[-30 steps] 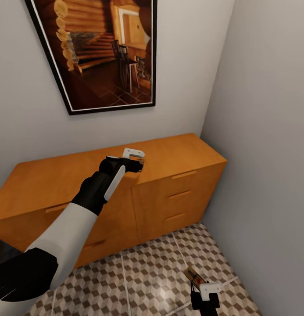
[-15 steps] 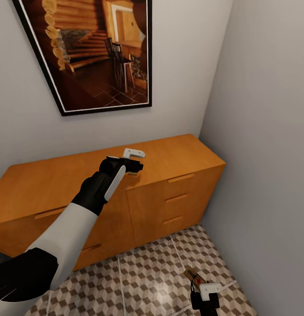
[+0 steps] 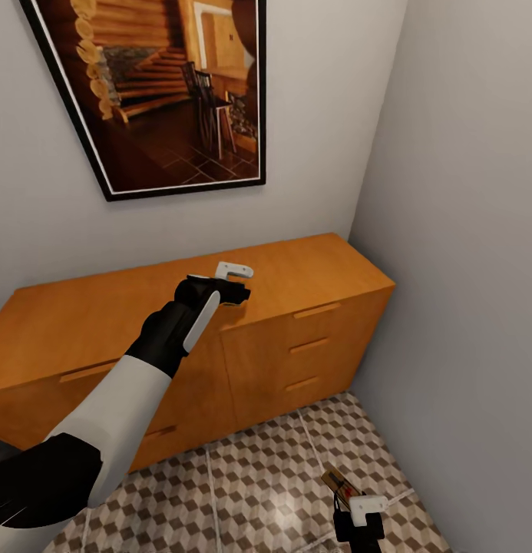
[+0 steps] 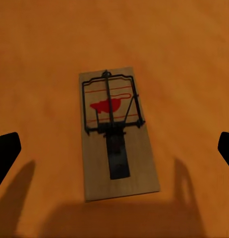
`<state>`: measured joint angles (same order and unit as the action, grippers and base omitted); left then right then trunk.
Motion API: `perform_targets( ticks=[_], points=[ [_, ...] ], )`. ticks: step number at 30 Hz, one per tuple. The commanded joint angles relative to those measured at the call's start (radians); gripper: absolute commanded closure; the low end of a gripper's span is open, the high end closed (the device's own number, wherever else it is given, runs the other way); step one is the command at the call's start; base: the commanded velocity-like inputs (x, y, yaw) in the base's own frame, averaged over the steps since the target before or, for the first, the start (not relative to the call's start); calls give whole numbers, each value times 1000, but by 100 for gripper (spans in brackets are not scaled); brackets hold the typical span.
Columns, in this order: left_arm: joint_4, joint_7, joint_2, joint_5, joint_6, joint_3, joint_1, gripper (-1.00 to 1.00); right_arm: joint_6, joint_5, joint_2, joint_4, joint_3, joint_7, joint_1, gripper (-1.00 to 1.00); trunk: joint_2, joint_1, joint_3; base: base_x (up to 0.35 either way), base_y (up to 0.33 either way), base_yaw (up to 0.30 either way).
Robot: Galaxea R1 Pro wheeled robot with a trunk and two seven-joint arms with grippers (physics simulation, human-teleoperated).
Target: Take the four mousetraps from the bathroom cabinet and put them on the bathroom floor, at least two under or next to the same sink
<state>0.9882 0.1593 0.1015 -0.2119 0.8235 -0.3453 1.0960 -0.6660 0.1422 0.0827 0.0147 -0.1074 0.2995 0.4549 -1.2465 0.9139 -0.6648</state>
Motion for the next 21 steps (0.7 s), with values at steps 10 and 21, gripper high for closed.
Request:
perform_targets(
  ticks=[10,21],
  points=[
    [-22,9,0,-11,2,-2,1,-100,0,5,0,-1,-8,10,1,100,-1,0,-16,0,0,0],
    [-25,9,0,-11,2,-2,1,-100,0,5,0,-1,-8,10,1,100,-1,0,-26,32,0,0]
  ],
)
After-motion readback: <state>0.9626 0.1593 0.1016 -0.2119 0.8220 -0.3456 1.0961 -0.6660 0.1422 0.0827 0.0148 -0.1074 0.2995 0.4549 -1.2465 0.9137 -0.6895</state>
